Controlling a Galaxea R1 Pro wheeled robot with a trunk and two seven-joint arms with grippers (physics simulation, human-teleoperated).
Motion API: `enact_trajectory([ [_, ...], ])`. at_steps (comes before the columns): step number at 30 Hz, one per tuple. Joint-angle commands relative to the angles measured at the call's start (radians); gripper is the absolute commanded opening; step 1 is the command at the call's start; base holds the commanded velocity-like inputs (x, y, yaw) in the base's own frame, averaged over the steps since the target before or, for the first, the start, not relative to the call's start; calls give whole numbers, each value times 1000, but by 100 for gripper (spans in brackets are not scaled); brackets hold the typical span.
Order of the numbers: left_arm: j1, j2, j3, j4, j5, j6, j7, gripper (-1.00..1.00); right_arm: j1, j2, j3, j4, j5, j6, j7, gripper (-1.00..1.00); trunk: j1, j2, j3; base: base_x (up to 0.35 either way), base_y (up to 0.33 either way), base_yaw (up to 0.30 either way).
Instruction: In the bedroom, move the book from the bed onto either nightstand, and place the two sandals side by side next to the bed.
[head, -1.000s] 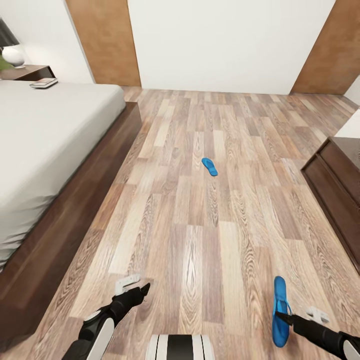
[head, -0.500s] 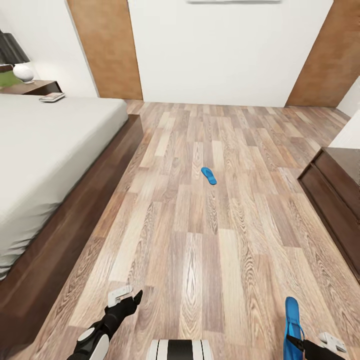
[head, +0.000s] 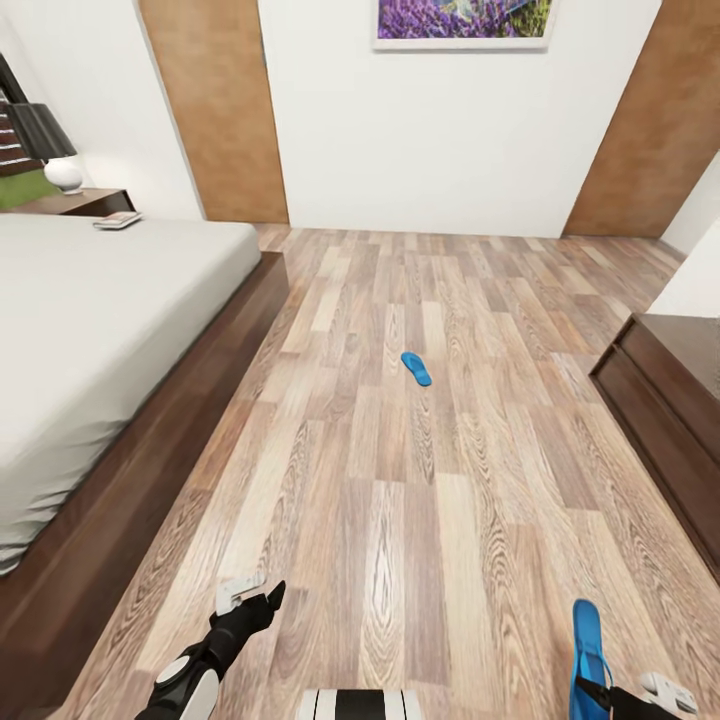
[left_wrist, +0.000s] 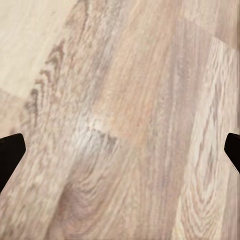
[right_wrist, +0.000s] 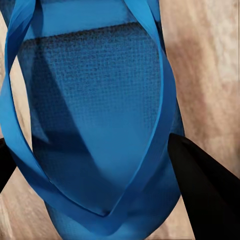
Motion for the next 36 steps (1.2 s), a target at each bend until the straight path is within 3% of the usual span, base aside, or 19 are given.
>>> enact_trajectory([
  [1, 0, 1, -1, -1, 9, 4, -1, 100, 0, 0, -4, 0, -7, 11, 2, -100, -1, 0, 3, 0, 0, 0],
  [22, 0, 1, -2, 34, 8, 4, 0, 100, 0, 0, -4, 20, -1, -13, -4, -100, -10, 5, 84, 0, 0, 0],
  [30, 0, 1, -2, 83, 5, 0, 0, 100, -1, 4, -3, 79, 2, -97, -7, -100, -14, 7, 115, 0, 0, 0],
  [32, 0, 1, -2, 119, 4, -12, 0, 100, -1, 6, -1, 95, 2, -106, -9, -100, -15, 7, 123, 0, 0, 0],
  [36, 0, 1, 0, 204, 2, -97, 0, 100, -1, 9, 2, 140, 2, -115, -12, -100, -16, 8, 139, 0, 0, 0],
])
